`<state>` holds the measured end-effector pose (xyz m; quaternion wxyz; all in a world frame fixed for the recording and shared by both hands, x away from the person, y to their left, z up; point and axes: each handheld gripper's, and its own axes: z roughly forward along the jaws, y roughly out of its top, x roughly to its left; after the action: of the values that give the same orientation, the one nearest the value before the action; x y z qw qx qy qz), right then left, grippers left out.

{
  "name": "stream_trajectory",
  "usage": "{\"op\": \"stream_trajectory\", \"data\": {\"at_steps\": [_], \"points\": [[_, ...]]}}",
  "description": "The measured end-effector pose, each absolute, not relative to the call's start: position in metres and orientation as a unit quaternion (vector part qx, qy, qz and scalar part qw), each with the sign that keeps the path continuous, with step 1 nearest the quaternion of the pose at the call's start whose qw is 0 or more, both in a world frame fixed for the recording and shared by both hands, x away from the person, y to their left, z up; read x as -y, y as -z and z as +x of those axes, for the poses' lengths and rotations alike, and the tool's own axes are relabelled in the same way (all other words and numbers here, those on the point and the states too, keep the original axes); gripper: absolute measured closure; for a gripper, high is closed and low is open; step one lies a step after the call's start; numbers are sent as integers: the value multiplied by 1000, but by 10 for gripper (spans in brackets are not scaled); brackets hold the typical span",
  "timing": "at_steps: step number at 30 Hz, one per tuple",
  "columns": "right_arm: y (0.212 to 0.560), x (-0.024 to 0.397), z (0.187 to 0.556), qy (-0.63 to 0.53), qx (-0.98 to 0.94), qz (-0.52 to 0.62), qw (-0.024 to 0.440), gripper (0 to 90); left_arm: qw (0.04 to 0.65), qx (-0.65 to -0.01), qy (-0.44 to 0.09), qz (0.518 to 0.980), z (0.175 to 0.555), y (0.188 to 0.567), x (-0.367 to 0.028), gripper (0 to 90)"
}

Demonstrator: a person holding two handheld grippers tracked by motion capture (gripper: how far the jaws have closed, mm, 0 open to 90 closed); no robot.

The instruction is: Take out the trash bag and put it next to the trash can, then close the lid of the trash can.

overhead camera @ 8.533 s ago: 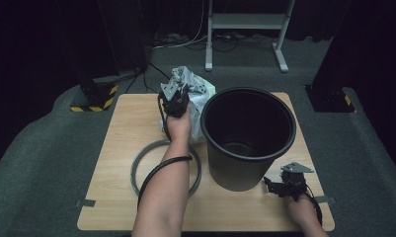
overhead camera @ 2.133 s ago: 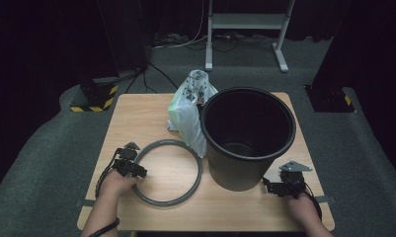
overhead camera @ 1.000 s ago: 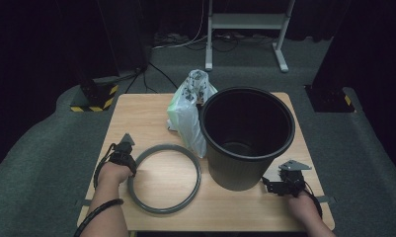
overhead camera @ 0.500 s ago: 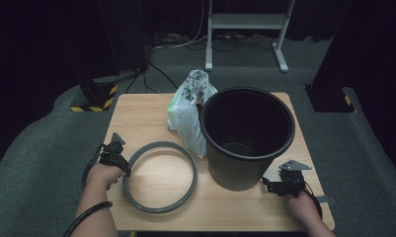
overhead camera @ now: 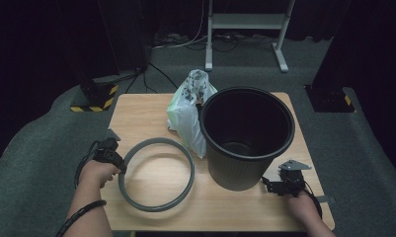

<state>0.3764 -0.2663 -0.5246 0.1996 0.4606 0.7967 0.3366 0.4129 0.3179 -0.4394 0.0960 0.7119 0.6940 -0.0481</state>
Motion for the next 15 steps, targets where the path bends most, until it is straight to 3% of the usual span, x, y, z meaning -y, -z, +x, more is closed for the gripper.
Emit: {"op": "stream_trajectory", "data": {"at_steps": [15], "points": [[525, 267, 377, -336, -798, 458, 201, 100, 94, -681, 36, 725, 415, 402, -311, 786]]}}
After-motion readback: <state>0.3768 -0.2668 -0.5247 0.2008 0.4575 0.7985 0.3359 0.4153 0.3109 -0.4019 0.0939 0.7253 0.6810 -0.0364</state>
